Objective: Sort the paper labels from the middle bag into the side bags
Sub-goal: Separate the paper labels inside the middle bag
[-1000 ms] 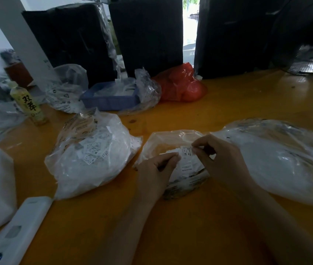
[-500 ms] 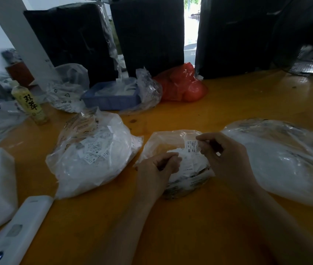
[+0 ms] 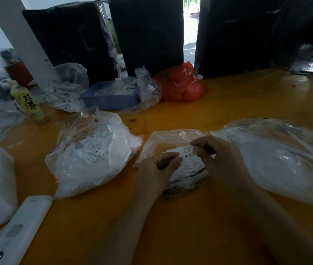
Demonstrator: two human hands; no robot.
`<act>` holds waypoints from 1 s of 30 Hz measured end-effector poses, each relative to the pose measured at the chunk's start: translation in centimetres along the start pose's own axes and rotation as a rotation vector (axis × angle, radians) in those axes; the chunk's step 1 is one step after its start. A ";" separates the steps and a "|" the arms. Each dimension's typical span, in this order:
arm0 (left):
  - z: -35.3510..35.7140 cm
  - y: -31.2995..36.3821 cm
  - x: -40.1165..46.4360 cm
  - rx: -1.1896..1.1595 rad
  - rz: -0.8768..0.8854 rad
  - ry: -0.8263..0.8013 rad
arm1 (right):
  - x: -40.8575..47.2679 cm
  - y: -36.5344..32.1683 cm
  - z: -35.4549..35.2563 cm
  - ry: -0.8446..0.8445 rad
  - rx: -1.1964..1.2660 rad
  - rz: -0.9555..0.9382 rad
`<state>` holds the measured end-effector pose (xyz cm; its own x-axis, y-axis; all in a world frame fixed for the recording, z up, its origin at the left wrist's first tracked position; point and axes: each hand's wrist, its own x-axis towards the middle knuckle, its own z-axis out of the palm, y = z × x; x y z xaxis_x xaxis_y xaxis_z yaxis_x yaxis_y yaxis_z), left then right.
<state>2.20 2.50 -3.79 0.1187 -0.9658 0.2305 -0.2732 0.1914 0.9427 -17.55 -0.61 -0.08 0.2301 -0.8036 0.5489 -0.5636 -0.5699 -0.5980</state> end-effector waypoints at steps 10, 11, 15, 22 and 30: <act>-0.1 0.5 -0.3 -0.063 0.006 -0.010 | -0.1 0.1 -0.1 -0.078 -0.032 -0.074; -0.1 0.6 -0.3 -0.064 0.000 -0.009 | -0.1 0.1 -0.1 -0.082 -0.035 -0.074; 0.0 0.6 -0.2 -0.088 -0.047 0.007 | 0.0 0.0 0.1 0.003 -0.030 -0.037; 0.2 1.1 -0.1 -0.247 -0.133 0.037 | 0.0 0.6 -0.2 0.058 -0.054 -0.035; -0.1 1.4 -0.5 -0.204 -0.062 -0.030 | 0.0 -0.3 0.5 -0.243 -0.042 0.026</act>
<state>1.83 3.28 -2.52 0.0997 -0.9810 0.1665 -0.0670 0.1603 0.9848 -16.96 -0.55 -0.17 0.3966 -0.8384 0.3739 -0.6027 -0.5450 -0.5828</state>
